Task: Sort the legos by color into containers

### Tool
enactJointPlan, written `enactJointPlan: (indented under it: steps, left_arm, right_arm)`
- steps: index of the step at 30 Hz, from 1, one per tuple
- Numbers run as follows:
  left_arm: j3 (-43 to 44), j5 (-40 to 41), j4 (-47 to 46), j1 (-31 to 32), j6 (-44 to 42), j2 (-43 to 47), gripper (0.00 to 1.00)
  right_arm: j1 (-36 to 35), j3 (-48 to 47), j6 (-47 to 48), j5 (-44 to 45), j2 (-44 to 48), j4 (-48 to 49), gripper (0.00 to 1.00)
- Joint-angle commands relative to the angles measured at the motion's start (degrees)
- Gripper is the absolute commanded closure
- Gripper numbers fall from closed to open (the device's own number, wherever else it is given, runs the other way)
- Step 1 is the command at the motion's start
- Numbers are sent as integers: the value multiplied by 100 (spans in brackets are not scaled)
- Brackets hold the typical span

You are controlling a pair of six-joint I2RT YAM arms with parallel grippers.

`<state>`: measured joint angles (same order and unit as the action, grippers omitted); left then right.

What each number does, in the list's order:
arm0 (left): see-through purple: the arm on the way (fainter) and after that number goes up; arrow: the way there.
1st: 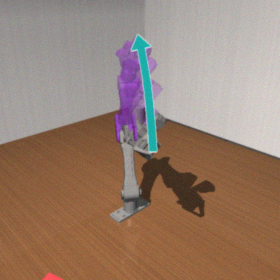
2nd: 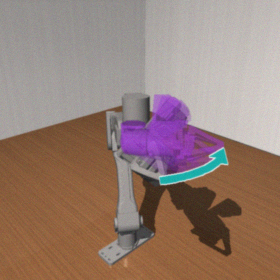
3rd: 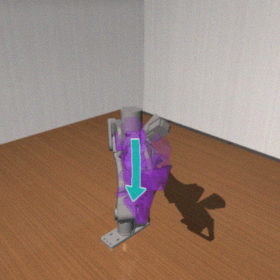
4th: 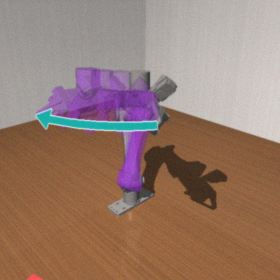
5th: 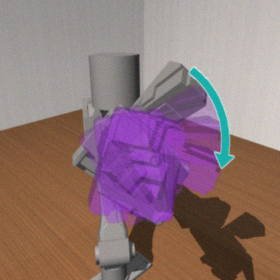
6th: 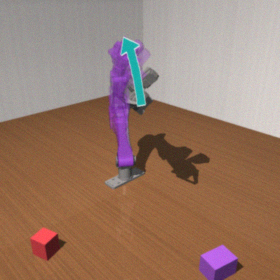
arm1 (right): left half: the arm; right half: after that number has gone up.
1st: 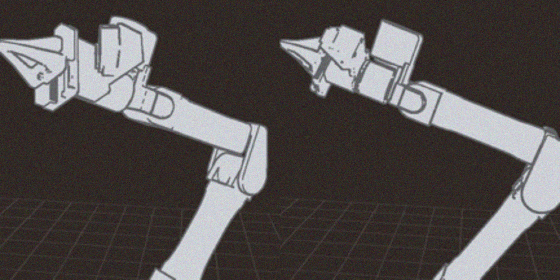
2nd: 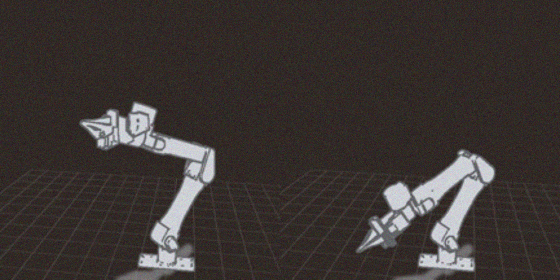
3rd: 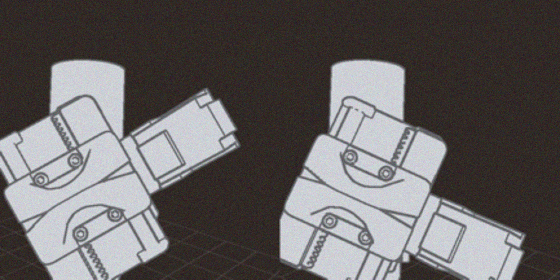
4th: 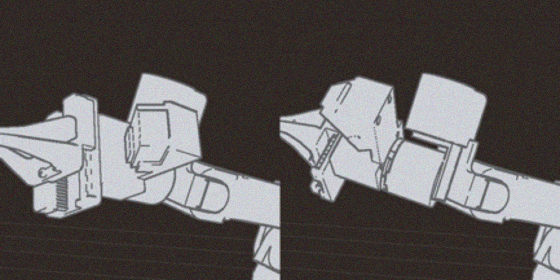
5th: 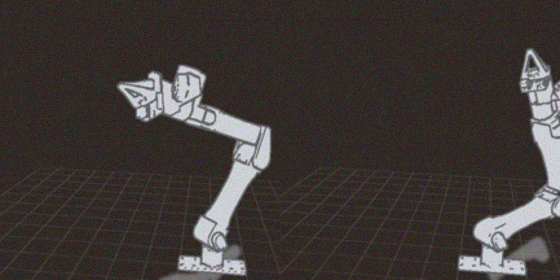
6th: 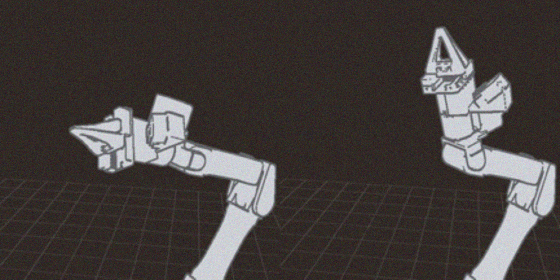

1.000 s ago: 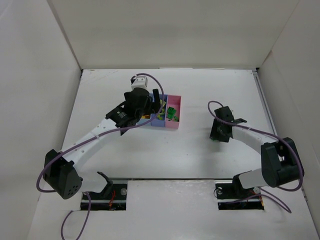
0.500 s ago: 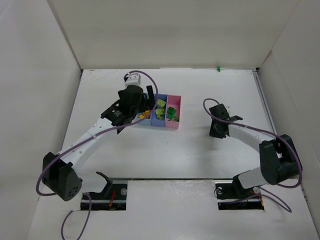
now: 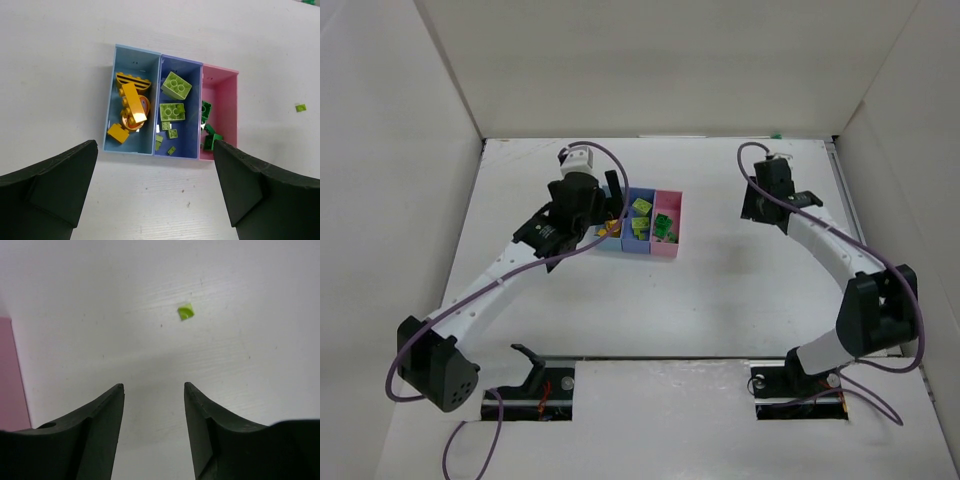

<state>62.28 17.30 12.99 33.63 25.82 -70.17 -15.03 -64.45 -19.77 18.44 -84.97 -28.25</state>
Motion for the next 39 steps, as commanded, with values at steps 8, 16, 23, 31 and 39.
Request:
enactJointPlan:
  steps: [8,16,23,31,39]
  left_arm:
    - [-41,-16,-183,-454,2,170,0]
    - [64,-218,-236,-761,2,-66,0]
    - [65,-218,-183,-867,2,-128,0]
    - [65,-271,-236,-972,-51,-128,0]
    - [65,-271,-236,-972,-51,-67,0]
  right_arm:
    - [711,-1130,1036,-402,-1328,452,36]
    - [975,-1895,1089,-586,-2724,320,35]
    - [975,-2046,975,-587,-3043,-93,43]
    - [1081,-1808,913,-701,-2929,-101,65]
    - [1081,-1607,974,-824,-2815,-102,82]
